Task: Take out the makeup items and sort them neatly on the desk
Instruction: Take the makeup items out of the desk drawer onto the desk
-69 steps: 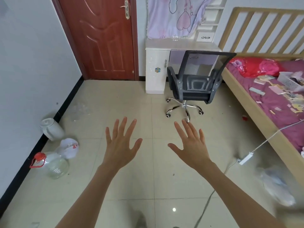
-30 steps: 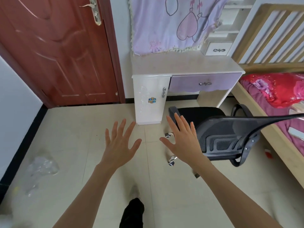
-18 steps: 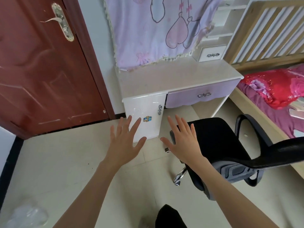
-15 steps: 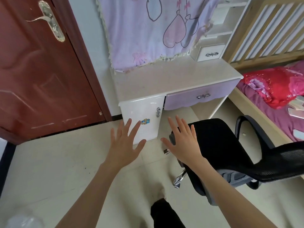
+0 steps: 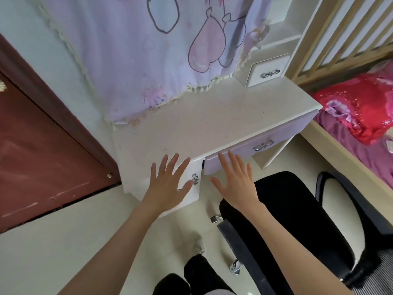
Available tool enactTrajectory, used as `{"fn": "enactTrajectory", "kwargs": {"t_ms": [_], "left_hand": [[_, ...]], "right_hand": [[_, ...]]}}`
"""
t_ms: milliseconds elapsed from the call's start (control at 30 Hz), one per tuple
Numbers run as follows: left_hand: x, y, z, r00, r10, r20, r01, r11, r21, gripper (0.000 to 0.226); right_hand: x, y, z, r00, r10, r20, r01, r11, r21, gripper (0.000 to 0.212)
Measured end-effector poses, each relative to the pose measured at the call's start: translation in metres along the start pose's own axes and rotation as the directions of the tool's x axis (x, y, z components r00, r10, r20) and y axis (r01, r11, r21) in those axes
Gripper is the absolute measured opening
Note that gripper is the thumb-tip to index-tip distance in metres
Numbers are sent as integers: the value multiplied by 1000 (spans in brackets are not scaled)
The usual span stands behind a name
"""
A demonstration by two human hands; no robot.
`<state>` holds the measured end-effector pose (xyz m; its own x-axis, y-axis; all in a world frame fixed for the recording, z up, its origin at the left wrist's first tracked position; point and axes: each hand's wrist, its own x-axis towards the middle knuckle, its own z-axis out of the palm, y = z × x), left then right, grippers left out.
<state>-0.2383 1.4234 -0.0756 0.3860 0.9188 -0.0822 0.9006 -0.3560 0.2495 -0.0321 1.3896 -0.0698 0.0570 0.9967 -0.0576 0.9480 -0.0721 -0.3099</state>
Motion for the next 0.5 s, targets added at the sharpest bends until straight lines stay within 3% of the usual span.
{"fn": "enactTrajectory", "kwargs": {"t_ms": [300, 500], "left_hand": [[131, 7, 16, 977, 150, 152, -149, 989, -21, 55], [216, 5, 48, 913, 274, 302, -273, 961, -46, 55]], "right_hand": [[80, 42, 2, 979, 185, 82, -182, 982, -44, 71], [126, 74, 18, 930, 339, 142, -320, 937, -141, 71]]}}
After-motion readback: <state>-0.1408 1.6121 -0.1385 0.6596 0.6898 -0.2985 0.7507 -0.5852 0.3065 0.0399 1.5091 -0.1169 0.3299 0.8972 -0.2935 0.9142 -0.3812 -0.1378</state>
